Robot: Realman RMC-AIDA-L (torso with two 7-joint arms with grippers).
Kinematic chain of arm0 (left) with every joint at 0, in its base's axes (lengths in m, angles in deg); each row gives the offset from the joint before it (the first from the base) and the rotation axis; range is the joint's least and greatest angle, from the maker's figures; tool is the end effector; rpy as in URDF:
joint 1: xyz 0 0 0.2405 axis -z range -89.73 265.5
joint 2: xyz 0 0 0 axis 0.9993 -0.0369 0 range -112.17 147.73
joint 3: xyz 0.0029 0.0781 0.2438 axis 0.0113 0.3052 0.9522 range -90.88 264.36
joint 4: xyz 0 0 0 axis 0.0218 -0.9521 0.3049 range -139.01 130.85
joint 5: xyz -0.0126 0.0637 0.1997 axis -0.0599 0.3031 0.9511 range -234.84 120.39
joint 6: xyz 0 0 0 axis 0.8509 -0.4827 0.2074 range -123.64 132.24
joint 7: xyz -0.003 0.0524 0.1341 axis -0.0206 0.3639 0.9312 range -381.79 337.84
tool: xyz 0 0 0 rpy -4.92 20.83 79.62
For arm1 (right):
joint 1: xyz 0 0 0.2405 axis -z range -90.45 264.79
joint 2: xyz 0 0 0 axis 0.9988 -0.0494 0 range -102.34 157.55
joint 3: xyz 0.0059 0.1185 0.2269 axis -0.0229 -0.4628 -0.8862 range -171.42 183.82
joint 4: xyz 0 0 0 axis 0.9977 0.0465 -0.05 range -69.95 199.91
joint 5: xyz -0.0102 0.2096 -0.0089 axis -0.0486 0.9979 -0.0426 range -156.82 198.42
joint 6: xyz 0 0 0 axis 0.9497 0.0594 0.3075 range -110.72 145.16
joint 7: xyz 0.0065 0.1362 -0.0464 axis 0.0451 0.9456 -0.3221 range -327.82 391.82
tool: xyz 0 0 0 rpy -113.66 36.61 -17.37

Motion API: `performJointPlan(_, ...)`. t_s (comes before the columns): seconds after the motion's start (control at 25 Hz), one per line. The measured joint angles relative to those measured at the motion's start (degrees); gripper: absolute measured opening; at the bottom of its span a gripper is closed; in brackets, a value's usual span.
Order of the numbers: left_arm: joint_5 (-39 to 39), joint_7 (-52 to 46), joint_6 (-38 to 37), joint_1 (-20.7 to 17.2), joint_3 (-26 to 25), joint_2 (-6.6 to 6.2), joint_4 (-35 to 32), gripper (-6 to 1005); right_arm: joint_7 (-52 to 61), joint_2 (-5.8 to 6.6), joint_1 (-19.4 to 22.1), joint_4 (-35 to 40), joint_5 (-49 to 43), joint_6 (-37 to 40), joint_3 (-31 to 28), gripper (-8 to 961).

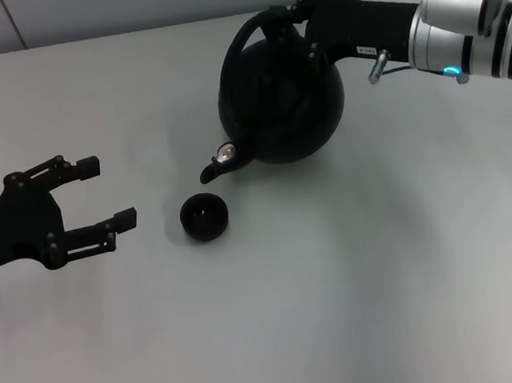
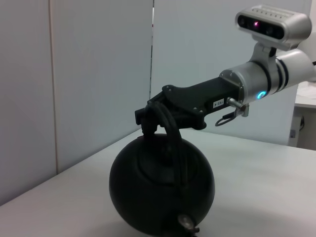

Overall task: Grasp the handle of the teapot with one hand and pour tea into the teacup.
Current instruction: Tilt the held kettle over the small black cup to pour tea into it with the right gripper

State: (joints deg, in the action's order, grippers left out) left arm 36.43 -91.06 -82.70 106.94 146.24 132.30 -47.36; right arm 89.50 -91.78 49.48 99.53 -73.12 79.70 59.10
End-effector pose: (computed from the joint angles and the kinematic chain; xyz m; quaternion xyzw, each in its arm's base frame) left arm -0.2778 0.3028 0.0191 -0.9463 -0.1204 -0.2489 0.1675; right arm 0.2127 0.4123 -0.0092 -0.9228 0.0448 0.2148 0.3168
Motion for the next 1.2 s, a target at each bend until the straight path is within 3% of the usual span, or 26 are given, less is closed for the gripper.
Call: performJointPlan(1.2,0.0,0.0,2.5,0.7,0.0,0.34,0.0,870,0.2,0.03,1.4,7.2,-1.0,-2.1,8.3,119)
